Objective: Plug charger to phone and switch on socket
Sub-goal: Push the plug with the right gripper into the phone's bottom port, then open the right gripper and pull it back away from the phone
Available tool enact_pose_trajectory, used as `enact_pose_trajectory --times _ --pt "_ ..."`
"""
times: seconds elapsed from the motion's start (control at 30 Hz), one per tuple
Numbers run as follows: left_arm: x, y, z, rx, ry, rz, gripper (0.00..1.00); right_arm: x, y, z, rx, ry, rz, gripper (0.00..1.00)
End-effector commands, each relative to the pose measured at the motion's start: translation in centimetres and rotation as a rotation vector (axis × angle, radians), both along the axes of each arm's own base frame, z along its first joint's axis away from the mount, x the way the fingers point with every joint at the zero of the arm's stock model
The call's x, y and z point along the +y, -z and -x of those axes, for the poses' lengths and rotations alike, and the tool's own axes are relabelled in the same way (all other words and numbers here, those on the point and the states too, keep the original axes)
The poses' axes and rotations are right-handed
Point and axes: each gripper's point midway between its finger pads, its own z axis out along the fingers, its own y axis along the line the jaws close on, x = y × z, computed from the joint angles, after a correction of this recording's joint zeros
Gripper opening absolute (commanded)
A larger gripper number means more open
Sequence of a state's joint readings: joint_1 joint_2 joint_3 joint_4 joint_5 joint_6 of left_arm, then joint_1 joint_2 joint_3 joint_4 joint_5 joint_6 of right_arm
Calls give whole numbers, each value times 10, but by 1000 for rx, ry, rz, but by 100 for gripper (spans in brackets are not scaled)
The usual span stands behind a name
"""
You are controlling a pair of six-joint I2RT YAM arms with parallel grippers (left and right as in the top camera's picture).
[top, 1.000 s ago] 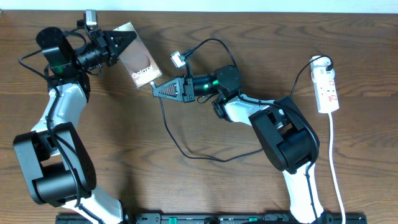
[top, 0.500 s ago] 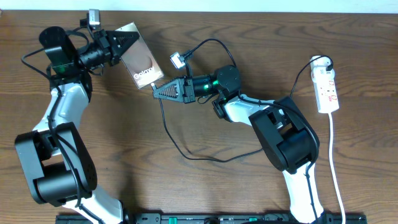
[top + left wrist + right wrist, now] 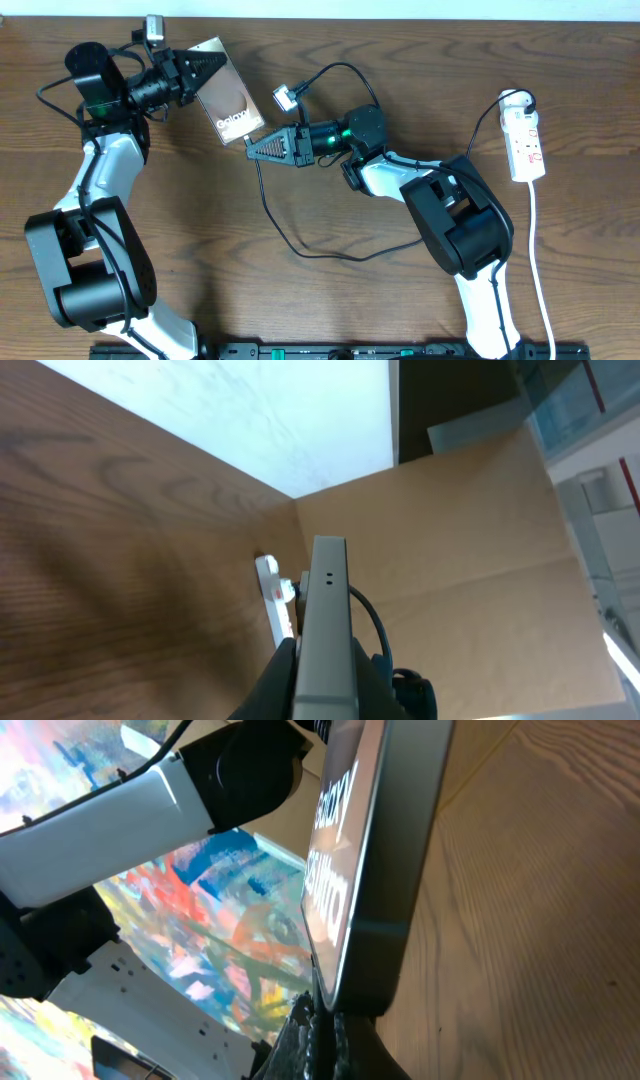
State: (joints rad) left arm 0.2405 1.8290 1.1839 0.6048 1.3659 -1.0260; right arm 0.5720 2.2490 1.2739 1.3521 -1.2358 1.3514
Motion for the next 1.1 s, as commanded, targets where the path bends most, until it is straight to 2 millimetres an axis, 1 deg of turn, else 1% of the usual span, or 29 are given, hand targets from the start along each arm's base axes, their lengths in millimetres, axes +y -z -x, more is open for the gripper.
enact_pose_trajectory --times 0.0,0.13,0.57,0.9,1.07 --pt "-16 -12 20 -89 137 -20 7 0 -12 -13 2 70 -34 1" --pt "-17 -12 24 -100 158 -22 7 -1 -13 -15 15 79 -34 1" --pt "-19 -12 25 -99 166 -21 8 0 -16 -24 -1 129 -55 1" --pt "-21 -12 26 -100 176 -20 7 -4 -18 -34 -1 171 -66 1" --pt "-21 -12 26 -100 176 -19 7 -5 -18 -34 -1 172 -66 1"
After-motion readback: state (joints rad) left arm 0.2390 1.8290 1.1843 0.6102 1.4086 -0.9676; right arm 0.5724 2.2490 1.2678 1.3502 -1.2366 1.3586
